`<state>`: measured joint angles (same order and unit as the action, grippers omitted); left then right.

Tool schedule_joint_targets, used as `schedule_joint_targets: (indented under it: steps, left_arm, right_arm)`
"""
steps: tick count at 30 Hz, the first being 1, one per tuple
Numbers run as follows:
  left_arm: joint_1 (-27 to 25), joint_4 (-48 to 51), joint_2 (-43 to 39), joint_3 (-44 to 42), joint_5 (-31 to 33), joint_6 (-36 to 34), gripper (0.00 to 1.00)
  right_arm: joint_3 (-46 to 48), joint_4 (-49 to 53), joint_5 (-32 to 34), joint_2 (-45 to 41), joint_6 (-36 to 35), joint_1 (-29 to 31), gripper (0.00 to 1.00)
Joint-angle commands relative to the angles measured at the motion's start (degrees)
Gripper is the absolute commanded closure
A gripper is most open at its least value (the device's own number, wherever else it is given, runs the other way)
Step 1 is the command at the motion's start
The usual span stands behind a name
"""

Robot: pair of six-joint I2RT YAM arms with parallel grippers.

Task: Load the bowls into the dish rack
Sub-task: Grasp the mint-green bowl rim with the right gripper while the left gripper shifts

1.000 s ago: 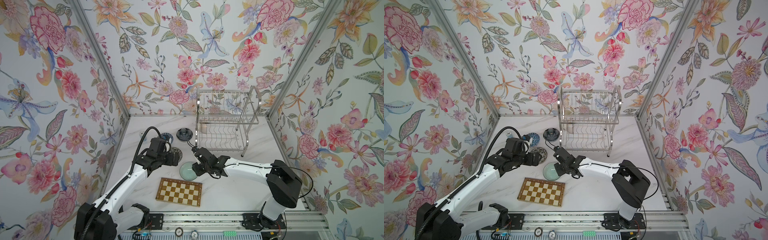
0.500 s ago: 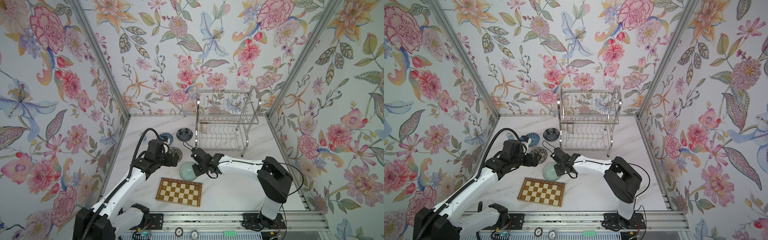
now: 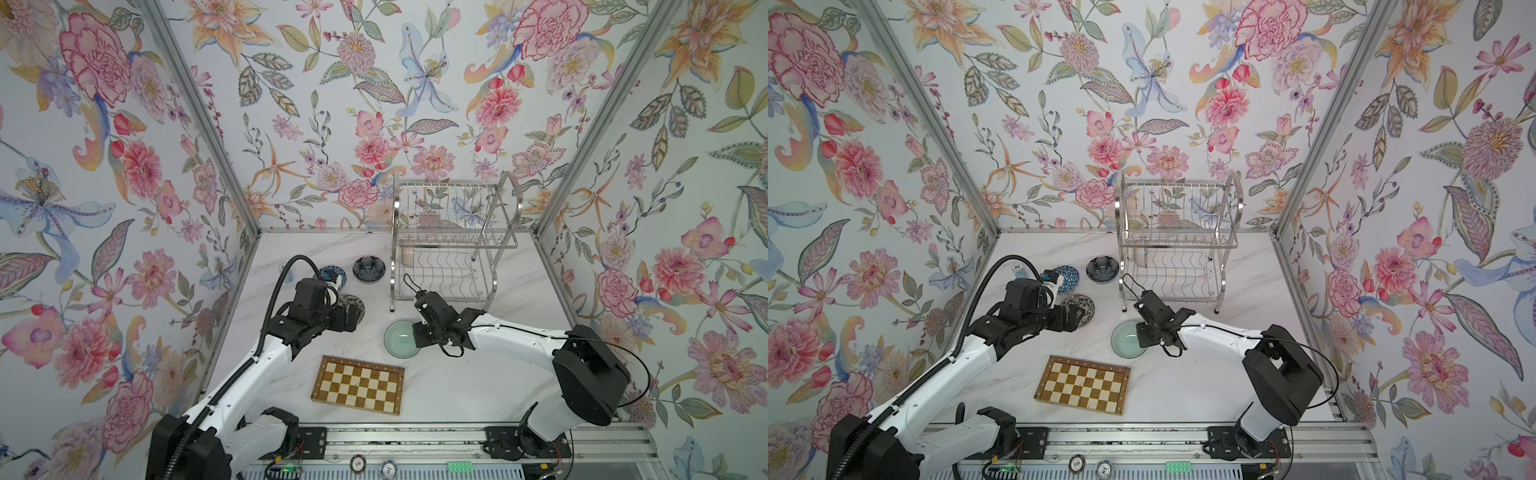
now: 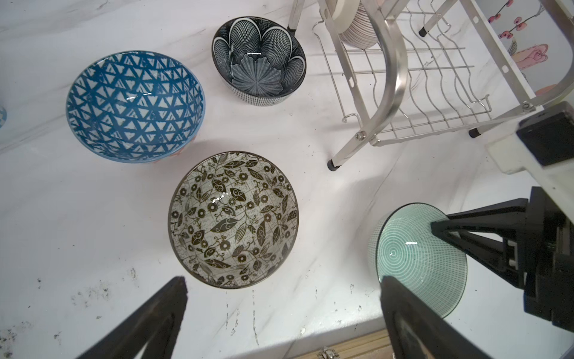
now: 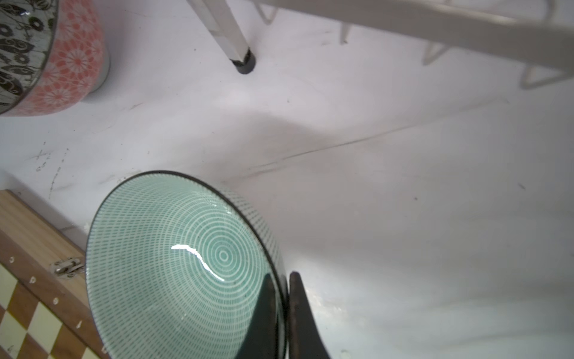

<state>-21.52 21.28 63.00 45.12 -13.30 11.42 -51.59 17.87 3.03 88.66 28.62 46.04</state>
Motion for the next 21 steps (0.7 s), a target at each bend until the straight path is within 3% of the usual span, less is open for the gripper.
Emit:
schedule_joint_targets:
  steps: [1,9,16,21]
  left_arm:
    - [0.11,-0.70,-0.69,0.03,-1.04,-0.85,0.01]
    - [-2.75,-4.30,-3.78,1.99,-2.78,-3.35,0.01]
    - [-5.40,-8.65,1.72,3.75,-9.08,-8.47,0.01]
    - [-7.03,-6.85,6.89,8.23,-11.50,-12.23,0.01]
  right_arm:
    - [4.98,-1.51,-0.24,-5.14,1.10,-2.06,0.98]
    - [15.87,-2.33,-0.25,-16.45,0.73,-8.52,0.97]
    - [20.79,-4.56,-2.19,-19.04,0.71,-13.64,0.95]
    - [21.45,-4.64,-2.80,-19.14,1.26,-14.23,0.83]
